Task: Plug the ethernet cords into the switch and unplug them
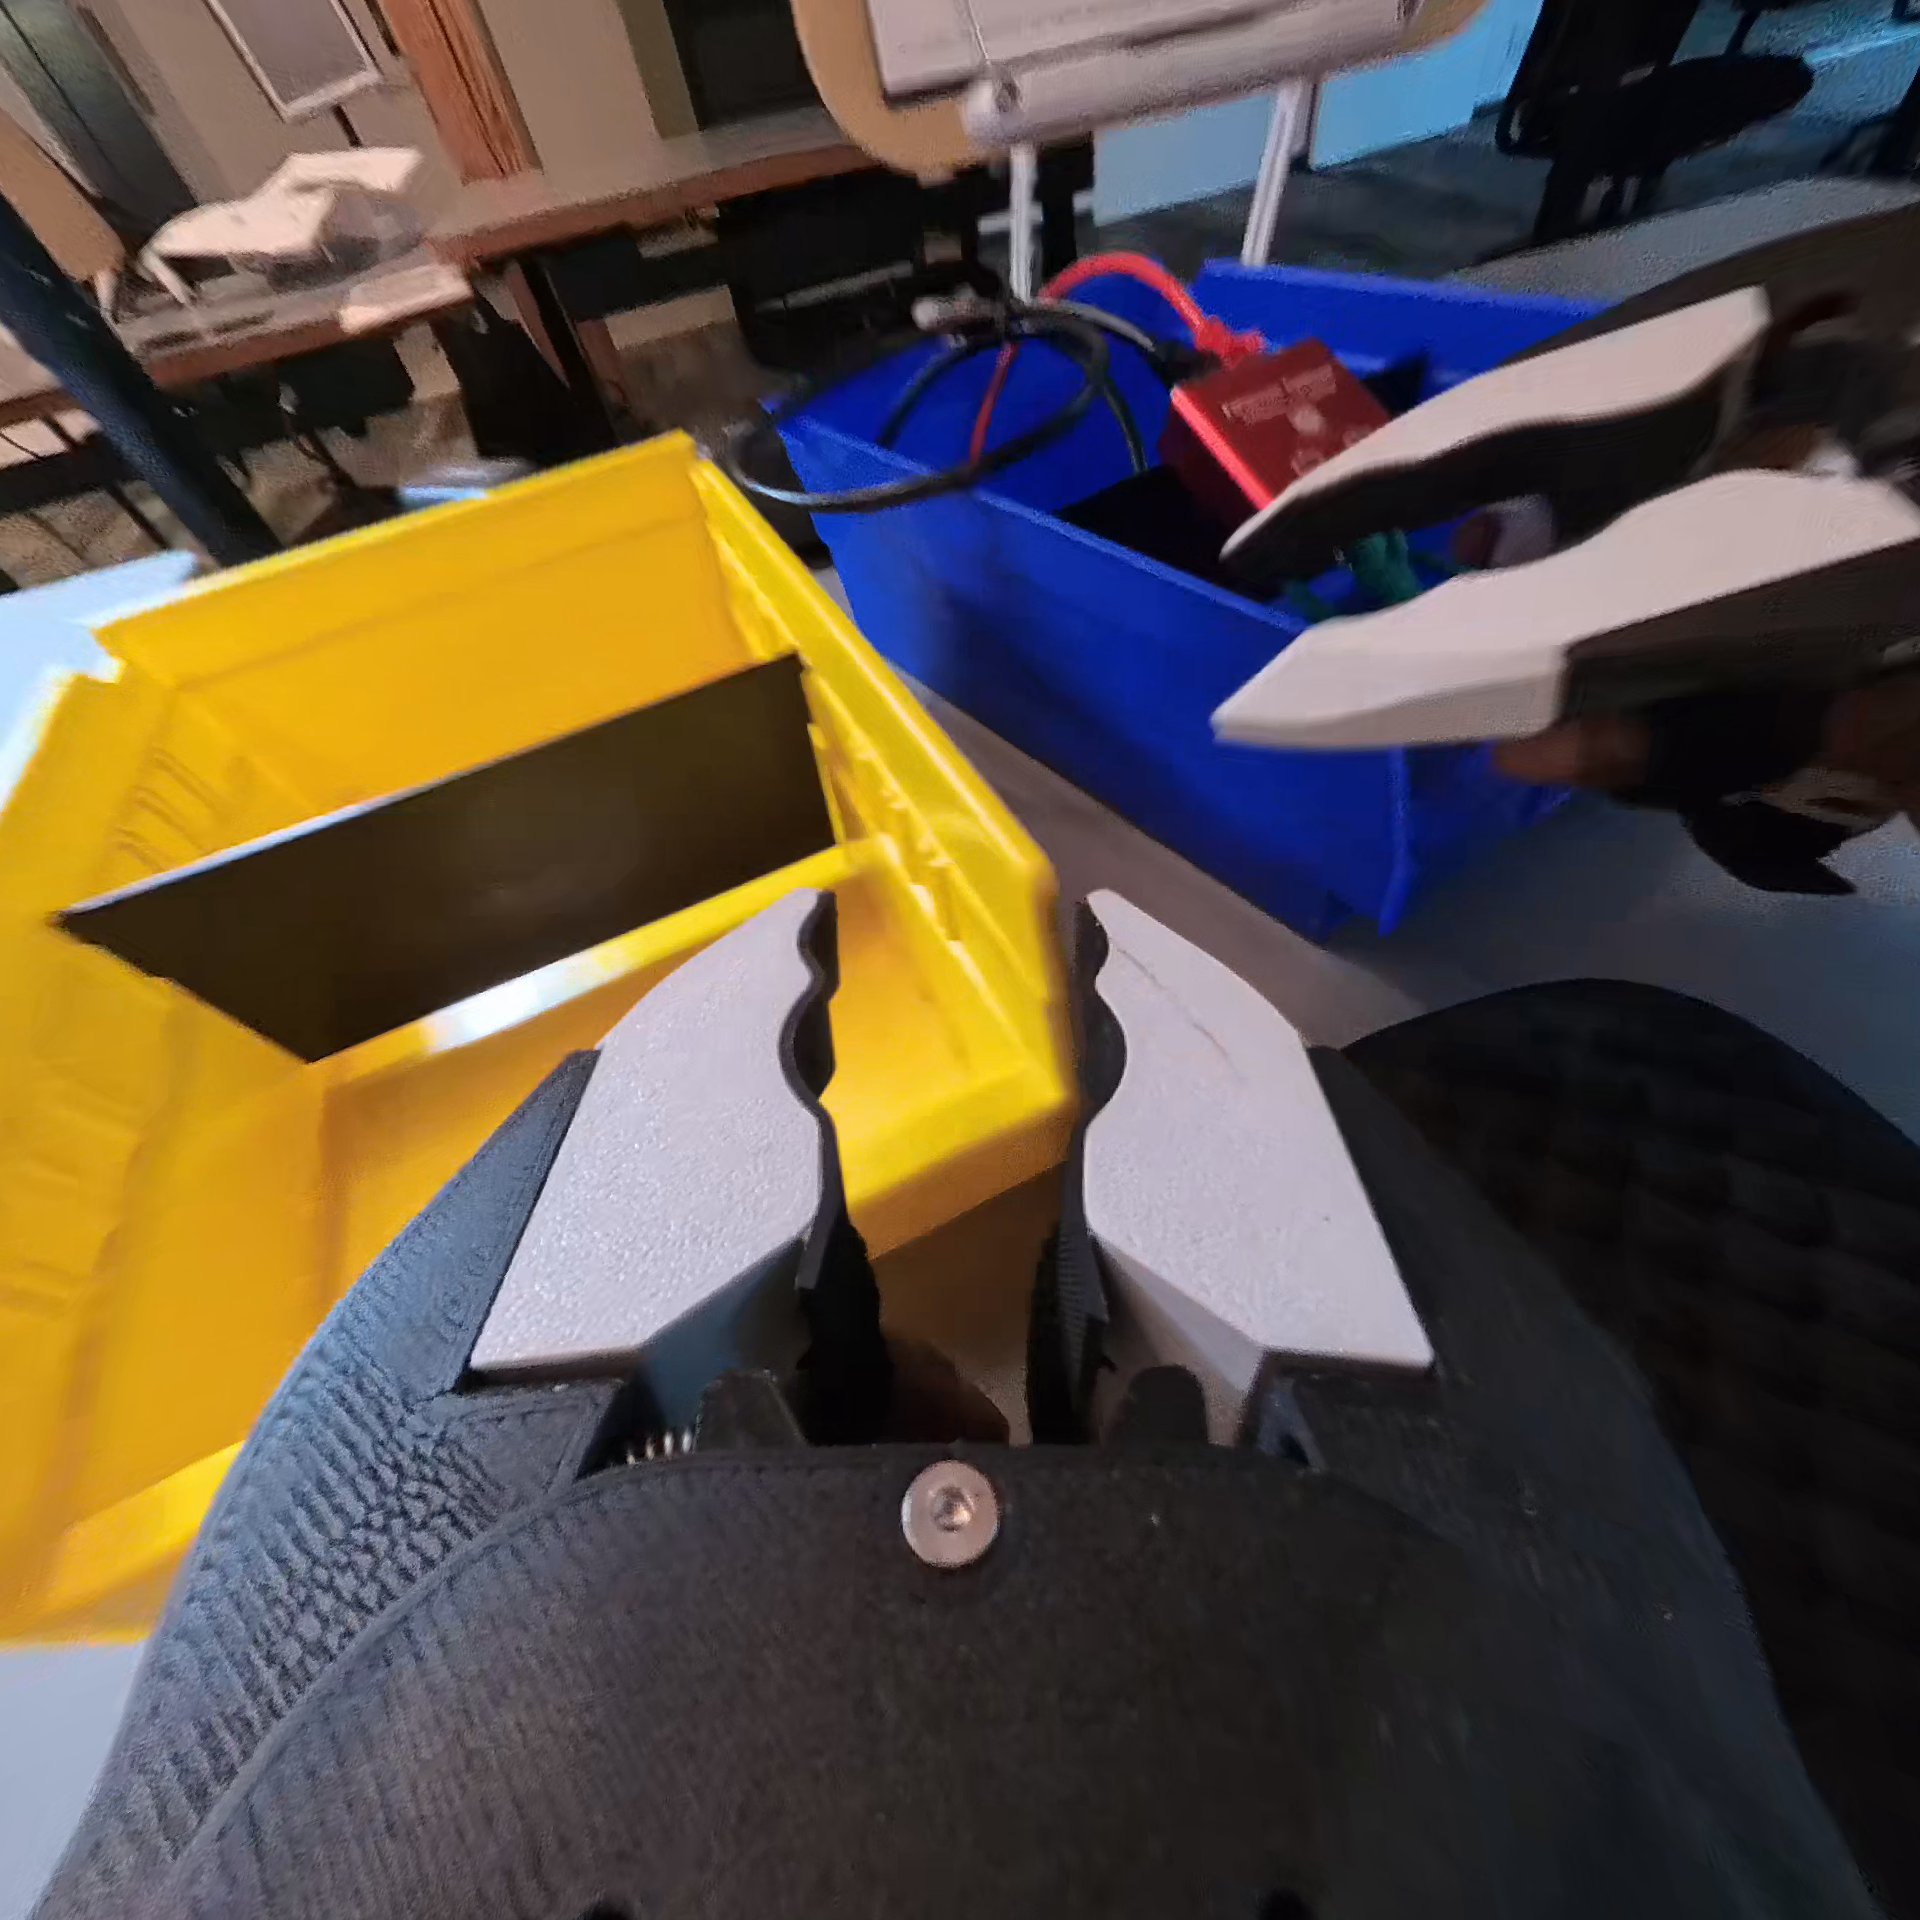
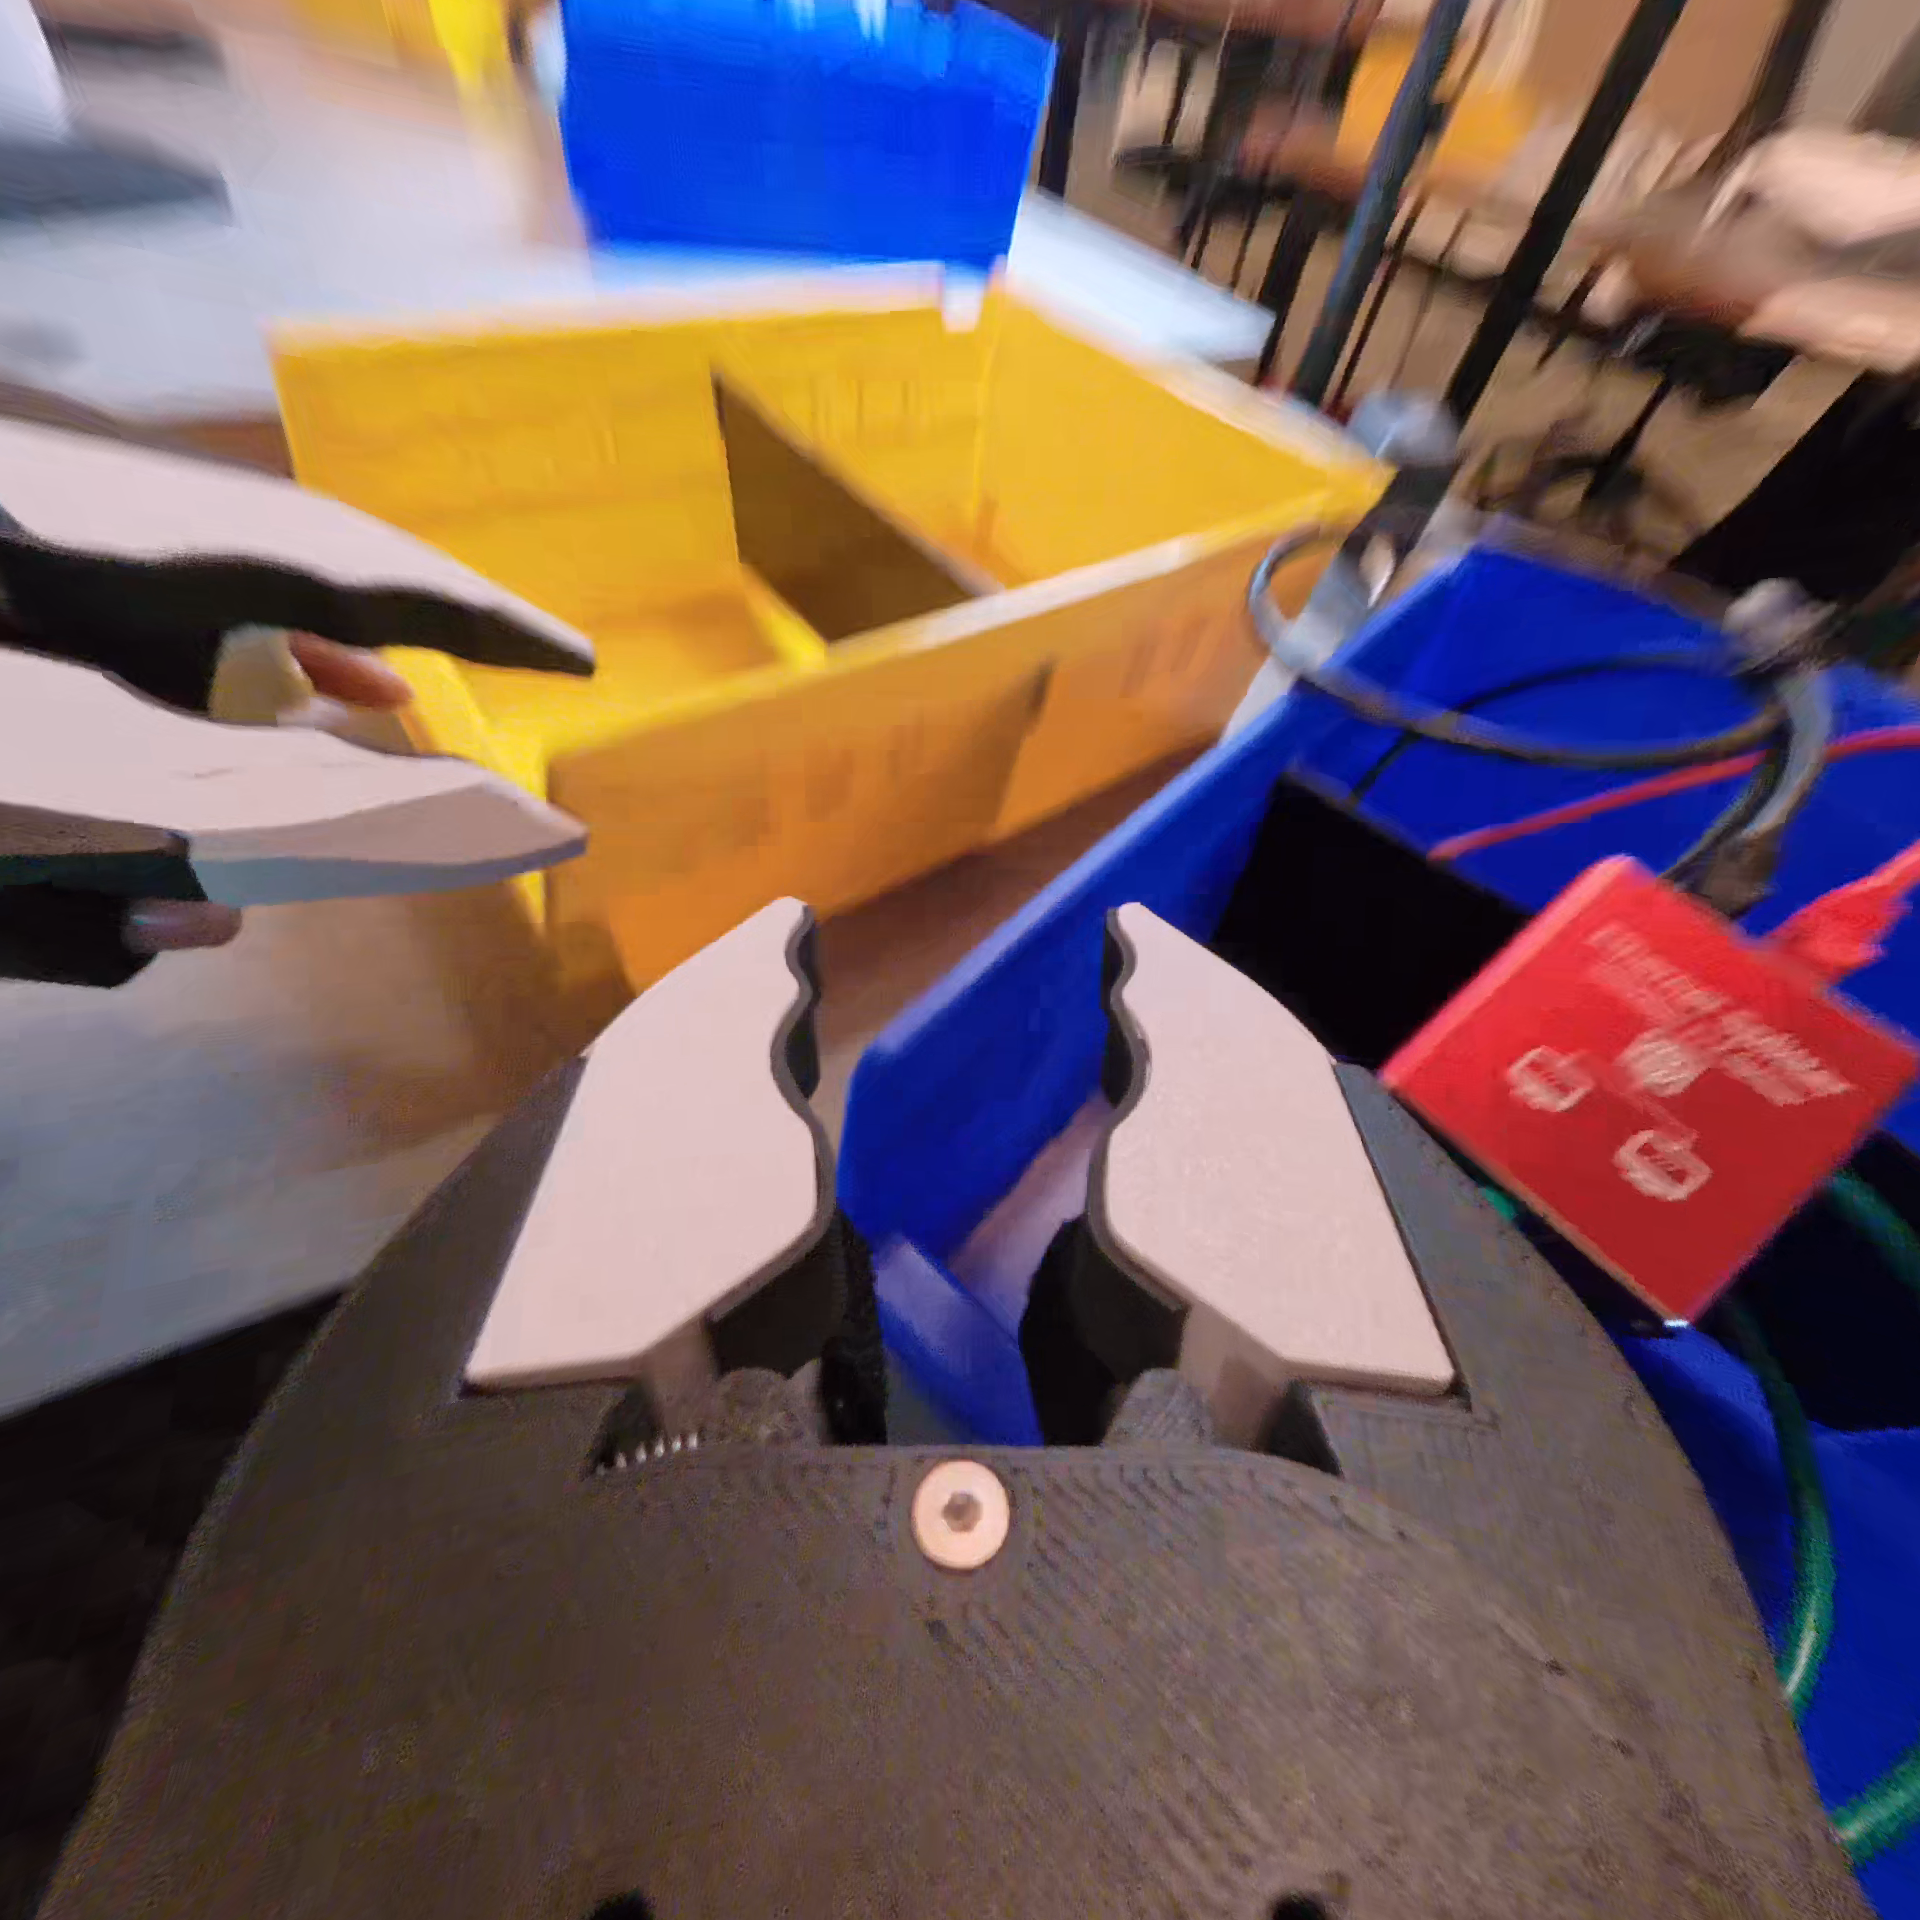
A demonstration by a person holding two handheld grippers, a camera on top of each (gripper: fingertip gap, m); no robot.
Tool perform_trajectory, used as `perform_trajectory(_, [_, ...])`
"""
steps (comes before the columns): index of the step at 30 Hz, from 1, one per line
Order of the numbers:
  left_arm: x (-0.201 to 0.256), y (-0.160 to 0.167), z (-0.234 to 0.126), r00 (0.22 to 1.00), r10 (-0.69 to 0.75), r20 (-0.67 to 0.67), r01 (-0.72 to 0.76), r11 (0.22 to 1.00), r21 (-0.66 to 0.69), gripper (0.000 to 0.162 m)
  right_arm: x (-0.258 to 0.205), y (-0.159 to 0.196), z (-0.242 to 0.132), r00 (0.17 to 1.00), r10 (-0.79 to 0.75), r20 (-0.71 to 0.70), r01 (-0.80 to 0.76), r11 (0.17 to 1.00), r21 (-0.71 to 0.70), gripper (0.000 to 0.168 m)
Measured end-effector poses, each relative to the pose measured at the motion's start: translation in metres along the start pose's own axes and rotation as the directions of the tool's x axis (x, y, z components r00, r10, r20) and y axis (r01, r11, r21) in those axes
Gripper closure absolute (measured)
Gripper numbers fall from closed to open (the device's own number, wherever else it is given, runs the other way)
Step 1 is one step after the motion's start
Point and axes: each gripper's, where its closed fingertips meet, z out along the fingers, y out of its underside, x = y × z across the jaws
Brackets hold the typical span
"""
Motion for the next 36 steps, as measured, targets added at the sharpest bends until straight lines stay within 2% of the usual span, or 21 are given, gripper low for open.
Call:
perform_trajectory(3, [-0.049, -0.016, -0.032, 0.991, -0.052, 0.120, 0.042, 0.995, 0.087, 0.111, -0.005, -0.050, -0.027, 0.998, -0.006, -0.065, 0.024, 0.960, 0.278, 0.106])
perform_trajectory(5, [-0.098, -0.015, -0.053, 0.956, -0.100, 0.275, 0.067, 0.989, 0.129, 0.107, -0.023, -0.065, -0.032, 0.999, -0.015, -0.051, 0.032, 0.939, 0.342, 0.099])
perform_trajectory(7, [-0.145, 0.002, -0.068, 0.900, -0.149, 0.409, 0.102, 0.986, 0.134, 0.103, -0.046, -0.060, -0.021, 1.000, -0.010, 0.001, 0.009, 0.959, 0.284, 0.093])
perform_trajectory(9, [-0.172, 0.026, -0.073, 0.867, -0.208, 0.452, 0.178, 0.978, 0.107, 0.098, -0.063, -0.042, -0.001, 0.999, 0.011, 0.047, -0.019, 0.985, 0.169, 0.086])
perform_trajectory(12, [-0.176, 0.058, -0.060, 0.896, -0.243, 0.372, 0.250, 0.968, 0.030, 0.094, -0.069, -0.019, 0.022, 0.995, 0.080, 0.065, -0.083, 0.996, 0.043, 0.082])
perform_trajectory(15, [-0.170, 0.065, -0.046, 0.927, -0.247, 0.283, 0.250, 0.968, 0.026, 0.093, -0.070, -0.015, 0.036, 0.995, 0.086, 0.051, -0.086, 0.996, -0.003, 0.086])
perform_trajectory(19, [-0.175, 0.066, -0.034, 0.945, -0.189, 0.267, 0.192, 0.981, 0.012, 0.111, -0.075, -0.014, 0.049, 0.995, 0.065, 0.071, -0.061, 0.996, -0.063, 0.090])
perform_trajectory(21, [-0.169, 0.065, -0.029, 0.953, -0.193, 0.233, 0.195, 0.981, 0.015, 0.134, -0.076, -0.013, 0.055, 0.997, 0.045, 0.069, -0.039, 0.996, -0.085, 0.098])
perform_trajectory(23, [-0.175, 0.067, -0.033, 0.934, -0.183, 0.307, 0.189, 0.982, 0.010, 0.157, -0.071, -0.009, 0.058, 1.000, 0.003, 0.025, 0.000, 0.994, -0.113, 0.102])
perform_trajectory(24, [-0.175, 0.066, -0.037, 0.928, -0.177, 0.328, 0.180, 0.983, 0.022, 0.158, -0.066, -0.007, 0.059, 0.999, -0.049, -0.002, 0.048, 0.991, -0.124, 0.113])
perform_trajectory(25, [-0.174, 0.063, -0.041, 0.922, -0.185, 0.339, 0.177, 0.983, 0.055, 0.159, -0.061, -0.007, 0.057, 0.995, -0.100, -0.029, 0.095, 0.988, -0.123, 0.129])
perform_trajectory(27, [-0.172, 0.053, -0.053, 0.909, -0.176, 0.379, 0.135, 0.982, 0.132, 0.159, -0.061, -0.009, 0.055, 0.992, -0.126, -0.025, 0.123, 0.987, -0.100, 0.133])
perform_trajectory(30, [-0.167, 0.032, -0.072, 0.890, -0.126, 0.438, 0.062, 0.986, 0.157, 0.158, -0.060, -0.020, 0.049, 0.981, -0.187, -0.057, 0.185, 0.982, -0.044, 0.141])
perform_trajectory(36, [-0.148, -0.048, -0.114, 0.853, -0.061, 0.519, -0.119, 0.945, 0.306, 0.157, -0.052, -0.080, 0.007, 0.960, -0.234, -0.156, 0.261, 0.947, 0.188, 0.144])
